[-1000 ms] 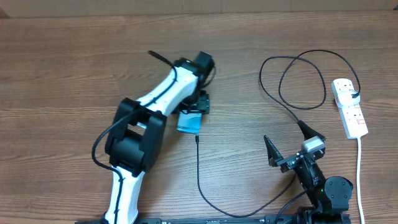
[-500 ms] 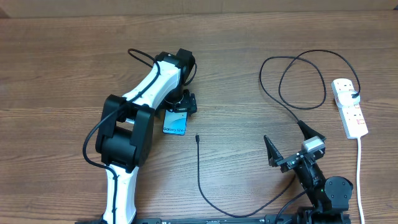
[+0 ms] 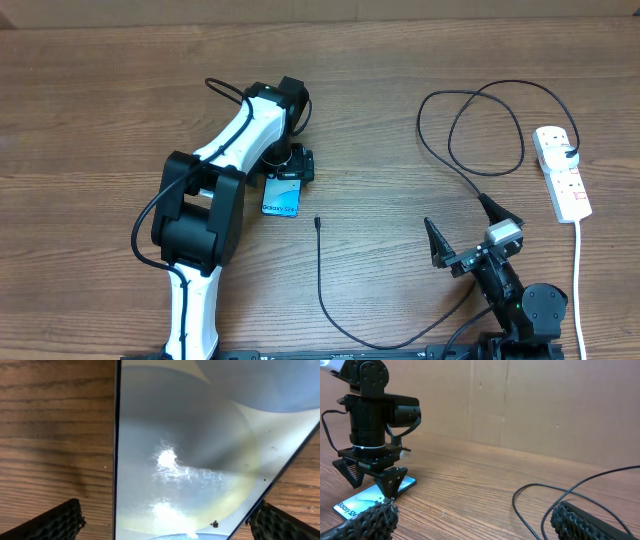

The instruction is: Plug charger to phone and switch on socket

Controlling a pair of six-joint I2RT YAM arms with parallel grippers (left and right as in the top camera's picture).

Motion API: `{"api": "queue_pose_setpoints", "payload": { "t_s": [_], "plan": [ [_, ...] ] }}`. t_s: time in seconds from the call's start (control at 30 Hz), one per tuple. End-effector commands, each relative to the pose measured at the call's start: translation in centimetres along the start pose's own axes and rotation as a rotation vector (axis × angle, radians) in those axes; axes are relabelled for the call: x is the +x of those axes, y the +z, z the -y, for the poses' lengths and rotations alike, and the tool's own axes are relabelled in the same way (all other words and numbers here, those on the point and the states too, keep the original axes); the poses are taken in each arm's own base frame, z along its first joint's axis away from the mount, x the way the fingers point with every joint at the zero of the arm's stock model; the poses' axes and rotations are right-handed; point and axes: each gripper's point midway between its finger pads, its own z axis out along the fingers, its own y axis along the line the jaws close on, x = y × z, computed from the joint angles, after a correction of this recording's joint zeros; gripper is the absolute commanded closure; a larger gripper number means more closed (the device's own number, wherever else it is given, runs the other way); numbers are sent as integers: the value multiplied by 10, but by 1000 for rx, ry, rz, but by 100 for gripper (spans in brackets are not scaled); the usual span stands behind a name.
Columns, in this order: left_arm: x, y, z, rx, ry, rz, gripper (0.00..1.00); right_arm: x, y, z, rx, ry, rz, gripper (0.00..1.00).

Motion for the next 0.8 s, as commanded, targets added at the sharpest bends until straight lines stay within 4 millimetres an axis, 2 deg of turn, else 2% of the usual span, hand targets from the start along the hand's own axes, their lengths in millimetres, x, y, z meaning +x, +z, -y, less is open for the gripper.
{"api": "queue_pose_setpoints", "payload": {
  "t_s": [0.0,0.77],
  "plan": [
    [15,31,-4,-40,49,-87,0,1,0,0,5,2,5,0],
    [13,31,-3,-33,101,-79,0,1,0,0,5,2,5,0]
  ]
}}
